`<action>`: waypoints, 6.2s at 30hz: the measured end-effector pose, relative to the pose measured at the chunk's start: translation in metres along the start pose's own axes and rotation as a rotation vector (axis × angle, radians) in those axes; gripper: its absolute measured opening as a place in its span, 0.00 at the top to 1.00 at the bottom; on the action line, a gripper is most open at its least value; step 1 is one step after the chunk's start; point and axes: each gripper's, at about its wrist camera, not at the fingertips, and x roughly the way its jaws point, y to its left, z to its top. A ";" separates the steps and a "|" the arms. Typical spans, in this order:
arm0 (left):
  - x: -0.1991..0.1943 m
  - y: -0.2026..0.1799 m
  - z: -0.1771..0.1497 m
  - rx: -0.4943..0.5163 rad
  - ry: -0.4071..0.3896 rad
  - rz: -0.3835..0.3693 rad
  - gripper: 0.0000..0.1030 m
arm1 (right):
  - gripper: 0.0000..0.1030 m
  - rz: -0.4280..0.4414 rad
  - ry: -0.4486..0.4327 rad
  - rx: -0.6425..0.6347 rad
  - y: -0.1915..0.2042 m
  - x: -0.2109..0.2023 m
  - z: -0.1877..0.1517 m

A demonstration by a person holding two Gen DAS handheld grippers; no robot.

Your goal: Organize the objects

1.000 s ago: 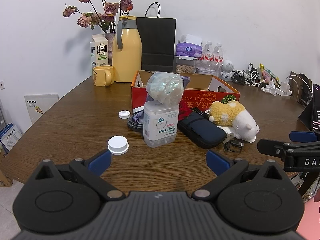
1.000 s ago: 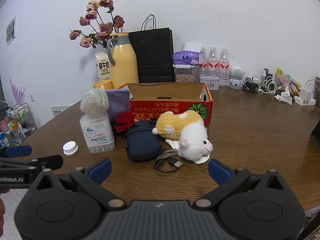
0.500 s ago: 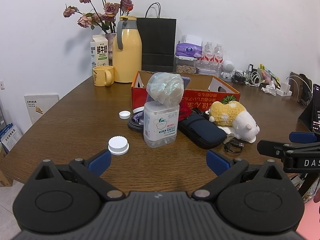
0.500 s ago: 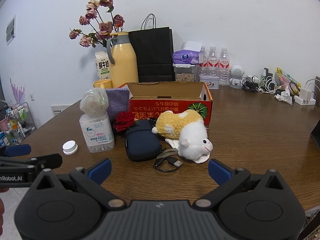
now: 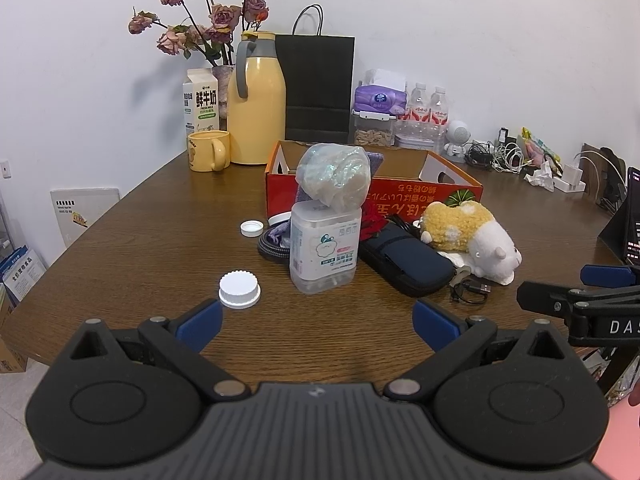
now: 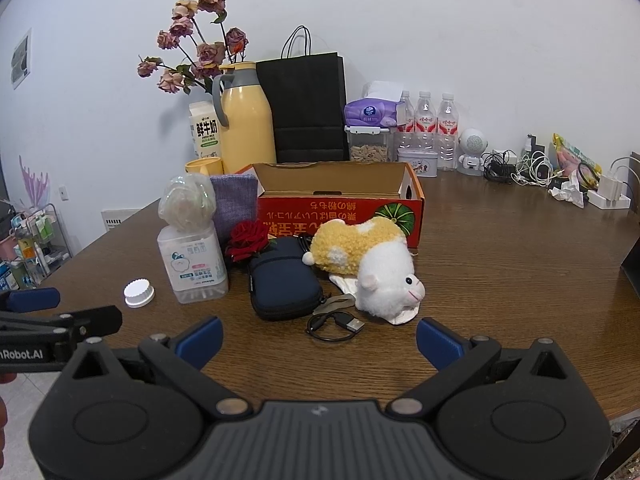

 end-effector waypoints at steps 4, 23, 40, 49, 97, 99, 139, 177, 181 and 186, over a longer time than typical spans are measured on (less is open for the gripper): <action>0.000 0.000 0.000 0.000 0.000 0.000 0.00 | 0.00 0.000 0.000 0.000 0.001 0.000 -0.001; 0.007 0.009 -0.002 -0.014 -0.002 -0.004 0.00 | 0.00 0.002 0.006 0.005 -0.006 0.007 -0.004; 0.087 0.060 0.002 -0.087 0.094 0.096 0.18 | 0.00 -0.055 0.052 0.052 -0.059 0.089 0.011; 0.128 0.068 0.015 -0.070 0.143 0.110 0.42 | 0.03 -0.048 0.075 0.039 -0.073 0.129 0.035; 0.323 0.019 0.217 0.101 0.167 -0.200 0.65 | 0.57 -0.008 0.045 0.052 -0.081 0.301 0.186; 0.335 0.016 0.212 0.108 0.201 -0.206 0.65 | 0.57 -0.007 0.063 0.055 -0.082 0.308 0.181; 0.230 0.047 0.231 0.062 0.012 -0.066 0.00 | 0.00 -0.030 -0.016 -0.012 -0.071 0.220 0.188; 0.084 0.010 0.088 0.038 -0.058 -0.073 0.00 | 0.00 0.021 0.070 -0.047 -0.041 0.117 0.071; 0.091 0.006 0.083 0.062 -0.043 -0.064 0.00 | 0.00 0.020 0.087 -0.037 -0.046 0.123 0.066; 0.100 0.001 0.084 0.069 -0.038 -0.065 0.00 | 0.00 0.024 0.100 -0.030 -0.050 0.131 0.064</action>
